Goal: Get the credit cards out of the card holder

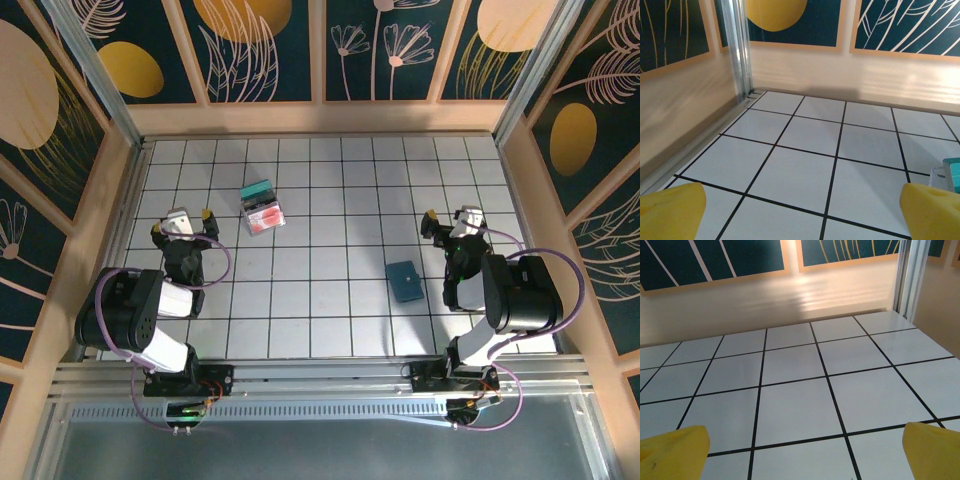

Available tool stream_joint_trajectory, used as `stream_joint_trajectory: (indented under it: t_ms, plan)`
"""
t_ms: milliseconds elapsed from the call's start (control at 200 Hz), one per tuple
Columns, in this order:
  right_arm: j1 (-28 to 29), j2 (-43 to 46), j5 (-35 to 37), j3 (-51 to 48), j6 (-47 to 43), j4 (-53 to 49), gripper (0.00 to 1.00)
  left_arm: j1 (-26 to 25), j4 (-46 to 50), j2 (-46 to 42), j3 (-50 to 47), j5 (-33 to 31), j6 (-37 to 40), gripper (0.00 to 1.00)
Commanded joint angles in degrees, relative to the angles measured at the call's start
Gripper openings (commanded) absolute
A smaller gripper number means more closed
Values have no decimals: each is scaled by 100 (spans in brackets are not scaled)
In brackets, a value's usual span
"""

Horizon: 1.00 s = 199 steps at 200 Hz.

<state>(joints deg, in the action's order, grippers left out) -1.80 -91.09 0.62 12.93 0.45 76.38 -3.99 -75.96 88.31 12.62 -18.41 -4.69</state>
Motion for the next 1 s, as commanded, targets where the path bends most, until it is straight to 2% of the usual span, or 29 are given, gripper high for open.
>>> stream_joint_trajectory:
  t_ms: [0,721,991]
  plan:
    - [40,136,135,-80,87,56,99,47,-25,-104,-53,75,55,99]
    - [41,143,131,-89,90,70,99,47,-89,-128,-90,46,41,99]
    - [40,233,150,-66,95,-14,99,47,585,-1091,-167,-128,-21,99]
